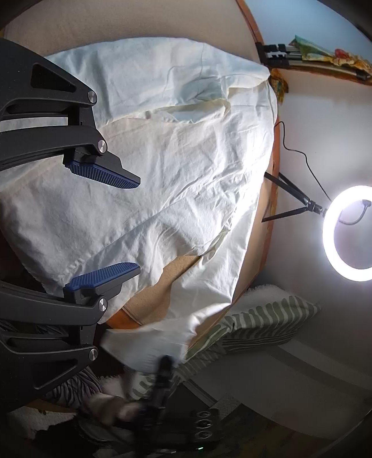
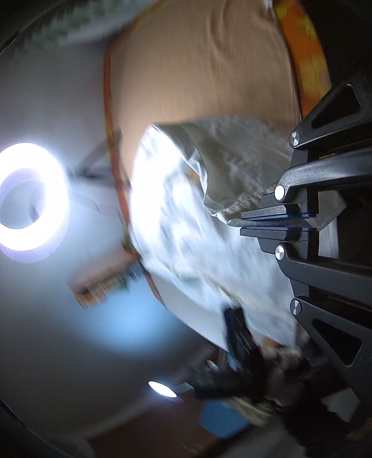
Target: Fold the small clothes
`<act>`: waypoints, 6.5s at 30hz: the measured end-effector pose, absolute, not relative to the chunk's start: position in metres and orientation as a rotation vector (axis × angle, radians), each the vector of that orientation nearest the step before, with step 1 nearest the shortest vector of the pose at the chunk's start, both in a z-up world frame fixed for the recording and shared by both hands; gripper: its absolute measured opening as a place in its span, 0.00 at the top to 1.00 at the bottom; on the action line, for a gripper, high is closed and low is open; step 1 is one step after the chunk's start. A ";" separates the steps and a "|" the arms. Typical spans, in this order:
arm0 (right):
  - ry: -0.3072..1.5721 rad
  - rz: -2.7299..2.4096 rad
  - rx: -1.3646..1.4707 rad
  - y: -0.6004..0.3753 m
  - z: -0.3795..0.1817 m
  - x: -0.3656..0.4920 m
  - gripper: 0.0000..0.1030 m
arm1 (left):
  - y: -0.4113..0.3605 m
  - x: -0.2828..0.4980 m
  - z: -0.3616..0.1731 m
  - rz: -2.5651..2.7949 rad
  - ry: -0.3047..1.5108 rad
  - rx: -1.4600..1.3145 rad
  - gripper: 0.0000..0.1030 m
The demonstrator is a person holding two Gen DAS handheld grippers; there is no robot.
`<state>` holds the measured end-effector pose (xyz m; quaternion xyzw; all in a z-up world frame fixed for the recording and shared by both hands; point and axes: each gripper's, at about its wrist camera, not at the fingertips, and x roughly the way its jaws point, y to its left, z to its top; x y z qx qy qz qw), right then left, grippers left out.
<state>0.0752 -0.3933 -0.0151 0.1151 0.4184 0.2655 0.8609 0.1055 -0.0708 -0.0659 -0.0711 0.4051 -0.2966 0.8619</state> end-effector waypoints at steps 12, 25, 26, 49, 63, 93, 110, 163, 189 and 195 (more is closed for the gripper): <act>0.969 0.738 0.067 -0.328 -0.019 0.094 0.62 | -0.090 0.094 -0.087 -0.705 0.943 -0.200 0.49; 1.063 0.377 -0.014 -0.324 -0.040 0.318 0.62 | -0.127 0.081 -0.120 -0.697 0.973 -0.029 0.57; 1.075 0.351 -0.012 -0.322 -0.045 0.335 0.62 | -0.127 0.082 -0.122 -0.706 0.978 -0.036 0.64; 1.044 0.342 -0.272 -0.219 -0.046 0.398 1.00 | -0.078 0.077 -0.122 -0.688 0.964 -0.264 0.98; 1.049 0.285 -0.272 -0.221 -0.057 0.407 1.00 | -0.103 0.094 -0.130 -0.684 0.970 -0.209 1.00; 0.981 0.423 -0.064 -0.297 -0.030 0.296 0.77 | -0.083 0.050 -0.090 -0.597 0.805 -0.075 0.91; 1.193 0.438 0.120 -0.382 -0.095 0.128 0.67 | -0.156 0.030 -0.115 -0.713 0.842 0.076 0.89; 1.095 0.550 0.429 -0.425 -0.076 0.170 0.47 | -0.191 0.024 -0.103 -0.648 0.654 0.056 0.97; 1.082 0.455 0.569 -0.393 -0.107 0.271 0.33 | -0.119 0.021 -0.082 -0.581 0.596 -0.239 0.97; 1.131 0.437 0.598 -0.390 -0.125 0.278 0.57 | -0.120 0.021 -0.082 -0.590 0.598 -0.233 0.97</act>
